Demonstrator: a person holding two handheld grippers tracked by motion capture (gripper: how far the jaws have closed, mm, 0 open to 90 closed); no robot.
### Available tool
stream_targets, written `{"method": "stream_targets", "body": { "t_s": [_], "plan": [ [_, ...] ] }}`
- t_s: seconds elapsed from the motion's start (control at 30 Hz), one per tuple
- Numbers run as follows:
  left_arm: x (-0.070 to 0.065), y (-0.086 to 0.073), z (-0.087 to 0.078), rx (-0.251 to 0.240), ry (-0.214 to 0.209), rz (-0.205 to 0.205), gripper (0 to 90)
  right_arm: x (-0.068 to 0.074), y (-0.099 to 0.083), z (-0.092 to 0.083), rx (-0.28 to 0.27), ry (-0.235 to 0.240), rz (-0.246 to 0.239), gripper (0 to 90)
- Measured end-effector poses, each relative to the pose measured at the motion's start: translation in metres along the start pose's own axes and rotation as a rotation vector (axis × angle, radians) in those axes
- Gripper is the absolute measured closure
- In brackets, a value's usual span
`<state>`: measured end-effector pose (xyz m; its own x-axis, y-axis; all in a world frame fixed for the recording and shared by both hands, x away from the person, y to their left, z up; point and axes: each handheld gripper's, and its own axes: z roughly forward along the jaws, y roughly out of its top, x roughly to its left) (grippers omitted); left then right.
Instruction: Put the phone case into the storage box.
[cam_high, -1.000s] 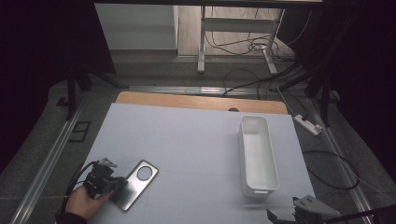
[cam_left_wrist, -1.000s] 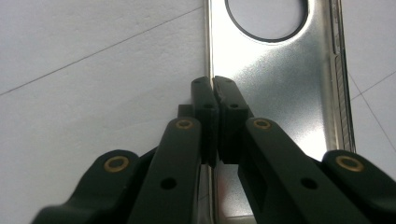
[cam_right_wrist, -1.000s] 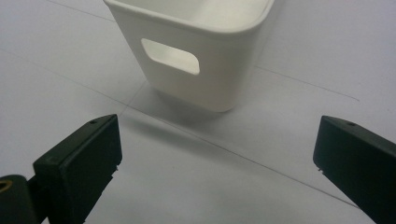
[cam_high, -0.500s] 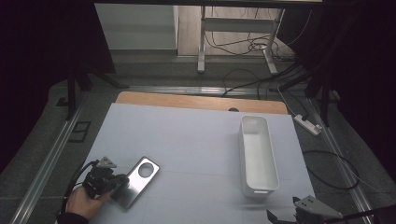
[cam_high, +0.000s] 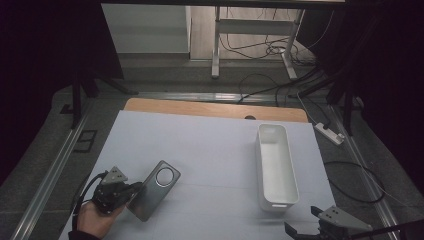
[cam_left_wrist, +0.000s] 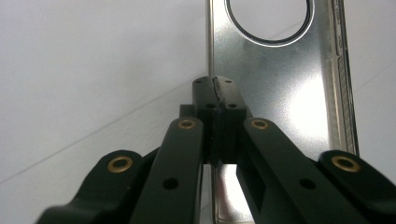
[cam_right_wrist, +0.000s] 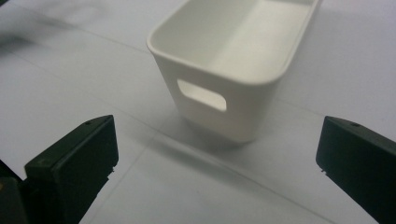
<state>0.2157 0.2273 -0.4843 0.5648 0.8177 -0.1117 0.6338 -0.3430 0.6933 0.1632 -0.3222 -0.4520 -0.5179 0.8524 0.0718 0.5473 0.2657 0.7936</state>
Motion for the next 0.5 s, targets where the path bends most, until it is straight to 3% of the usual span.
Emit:
{"method": "stream_targets", "body": {
  "t_s": [0.07,0.23,0.5],
  "plan": [
    [-0.005,0.003,-0.001,-0.031,-0.009,0.005,89.1,0.0,0.007,-0.001,-0.024,0.021,0.005,0.0],
    [-0.014,0.008,0.0,-0.046,-0.015,0.024,89.0,0.002,0.016,0.001,-0.04,0.039,-0.013,0.0],
    [-0.026,0.019,0.002,-0.091,-0.023,0.049,89.0,0.006,0.036,0.015,-0.031,0.108,-0.034,0.0]
  ]
}}
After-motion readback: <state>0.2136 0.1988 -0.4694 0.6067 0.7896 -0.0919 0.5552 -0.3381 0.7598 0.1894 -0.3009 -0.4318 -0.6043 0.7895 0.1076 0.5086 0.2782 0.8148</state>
